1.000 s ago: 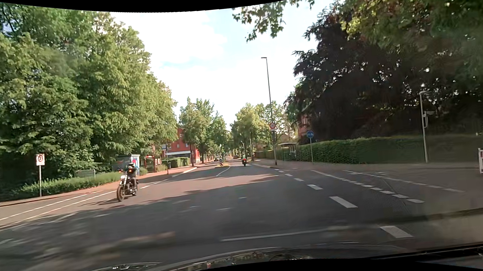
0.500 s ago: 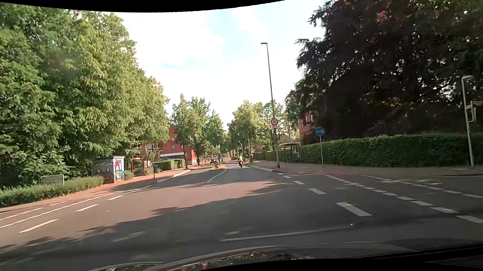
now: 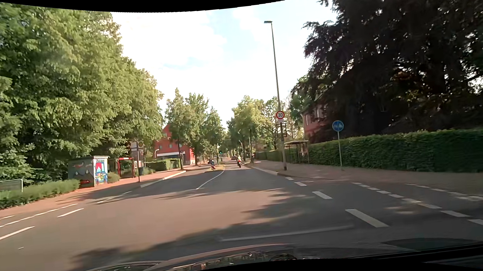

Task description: Follow the waypoints while adhering to traffic rules and regulations

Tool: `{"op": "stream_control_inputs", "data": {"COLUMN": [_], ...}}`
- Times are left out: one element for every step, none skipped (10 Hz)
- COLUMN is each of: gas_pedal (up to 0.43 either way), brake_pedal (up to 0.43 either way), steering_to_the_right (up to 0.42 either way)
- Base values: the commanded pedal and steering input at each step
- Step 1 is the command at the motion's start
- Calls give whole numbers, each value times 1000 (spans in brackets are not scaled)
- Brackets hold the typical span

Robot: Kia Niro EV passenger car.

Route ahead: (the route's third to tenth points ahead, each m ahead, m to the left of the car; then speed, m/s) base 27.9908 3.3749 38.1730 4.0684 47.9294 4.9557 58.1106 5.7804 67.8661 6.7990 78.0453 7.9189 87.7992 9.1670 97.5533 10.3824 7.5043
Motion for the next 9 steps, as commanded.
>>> {"op": "stream_control_inputs", "data": {"gas_pedal": [150, 150, 157, 169, 169, 169, 169, 169, 169], "brake_pedal": [0, 0, 0, 0, 0, 0, 0, 0, 0], "steering_to_the_right": [-8, -11, -14, -16, -17, -18, -18, -18, -16]}}
